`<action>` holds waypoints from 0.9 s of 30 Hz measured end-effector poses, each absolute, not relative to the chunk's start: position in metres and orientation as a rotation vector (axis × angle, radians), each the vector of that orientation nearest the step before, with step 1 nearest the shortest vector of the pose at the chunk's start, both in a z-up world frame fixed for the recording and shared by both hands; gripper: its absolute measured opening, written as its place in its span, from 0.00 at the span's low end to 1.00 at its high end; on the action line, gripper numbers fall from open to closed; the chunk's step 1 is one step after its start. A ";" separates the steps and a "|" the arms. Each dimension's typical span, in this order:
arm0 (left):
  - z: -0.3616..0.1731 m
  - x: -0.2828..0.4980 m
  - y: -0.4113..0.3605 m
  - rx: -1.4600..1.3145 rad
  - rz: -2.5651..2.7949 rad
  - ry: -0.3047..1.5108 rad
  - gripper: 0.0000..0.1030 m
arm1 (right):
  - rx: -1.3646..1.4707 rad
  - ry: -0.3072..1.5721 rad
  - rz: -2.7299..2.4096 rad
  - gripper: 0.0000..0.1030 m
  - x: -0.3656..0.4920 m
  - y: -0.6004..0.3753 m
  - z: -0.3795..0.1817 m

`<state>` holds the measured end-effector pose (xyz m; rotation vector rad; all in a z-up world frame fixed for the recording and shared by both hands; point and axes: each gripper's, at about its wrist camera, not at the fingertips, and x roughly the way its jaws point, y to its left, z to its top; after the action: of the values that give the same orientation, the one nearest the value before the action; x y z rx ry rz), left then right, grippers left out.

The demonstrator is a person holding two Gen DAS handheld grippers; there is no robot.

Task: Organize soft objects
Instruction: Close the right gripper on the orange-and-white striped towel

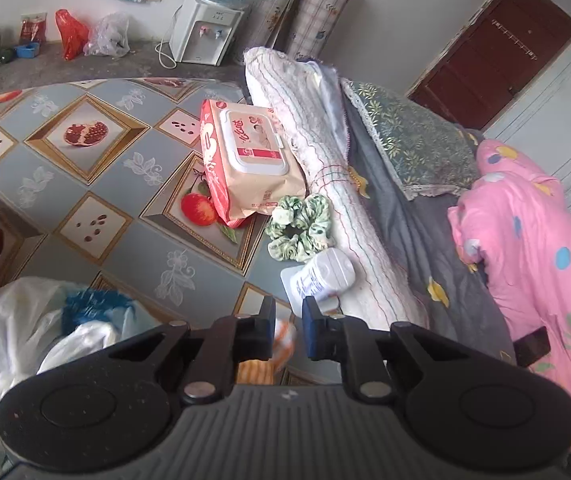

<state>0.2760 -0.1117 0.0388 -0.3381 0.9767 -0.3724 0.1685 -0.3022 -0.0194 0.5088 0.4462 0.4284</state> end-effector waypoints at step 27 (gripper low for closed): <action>-0.042 0.254 -0.179 0.220 -0.499 1.016 0.38 | 0.648 1.091 0.247 0.62 0.311 -0.324 -0.083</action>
<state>0.2540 -0.1793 -0.0417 0.2202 1.0161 -0.4987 0.3110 -0.3238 -0.0827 0.6478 1.0912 0.2472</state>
